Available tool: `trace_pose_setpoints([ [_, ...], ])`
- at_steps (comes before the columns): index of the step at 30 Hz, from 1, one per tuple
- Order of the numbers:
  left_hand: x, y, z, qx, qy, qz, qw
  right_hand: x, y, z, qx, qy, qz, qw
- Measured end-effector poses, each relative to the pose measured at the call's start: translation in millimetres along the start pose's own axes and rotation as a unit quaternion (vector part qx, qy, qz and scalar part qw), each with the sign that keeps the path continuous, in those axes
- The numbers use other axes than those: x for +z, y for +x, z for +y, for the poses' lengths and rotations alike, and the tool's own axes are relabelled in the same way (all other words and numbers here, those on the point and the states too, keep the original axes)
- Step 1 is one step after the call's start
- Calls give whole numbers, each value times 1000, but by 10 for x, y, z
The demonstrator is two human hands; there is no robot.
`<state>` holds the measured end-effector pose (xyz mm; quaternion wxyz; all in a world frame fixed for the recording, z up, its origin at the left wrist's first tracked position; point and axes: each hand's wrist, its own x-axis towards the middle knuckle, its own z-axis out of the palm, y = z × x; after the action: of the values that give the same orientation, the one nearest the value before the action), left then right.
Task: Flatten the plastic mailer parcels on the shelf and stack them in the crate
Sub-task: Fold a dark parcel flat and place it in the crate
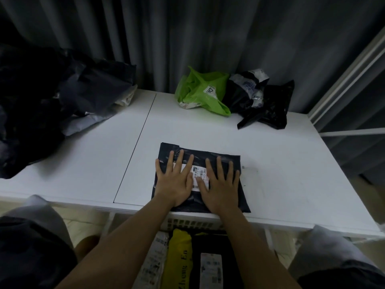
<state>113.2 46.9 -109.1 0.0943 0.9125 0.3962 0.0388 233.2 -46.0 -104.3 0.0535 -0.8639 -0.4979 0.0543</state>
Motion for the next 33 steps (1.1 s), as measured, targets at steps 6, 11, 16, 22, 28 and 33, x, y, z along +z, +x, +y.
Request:
trace_pose_setpoints([
  [6, -21, 10, 24, -5, 4, 2, 1000, 23, -3, 2, 11, 4, 11, 1000],
  [11, -139, 84, 200, 28, 33, 16, 999, 11, 8, -8, 17, 0, -7, 1000],
  [16, -106, 240, 245, 86, 92, -11, 992, 47, 17, 6, 19, 11, -3, 1000],
  [22, -44, 231, 215, 54, 80, -20, 995, 119, 33, 15, 10, 16, 36, 999],
  [28, 22, 263, 195, 45, 63, -26, 997, 33, 103, 47, -3, -9, 17, 1000],
  [33, 36, 258, 187, 43, 61, -18, 997, 32, 178, 82, -15, -5, 48, 999],
])
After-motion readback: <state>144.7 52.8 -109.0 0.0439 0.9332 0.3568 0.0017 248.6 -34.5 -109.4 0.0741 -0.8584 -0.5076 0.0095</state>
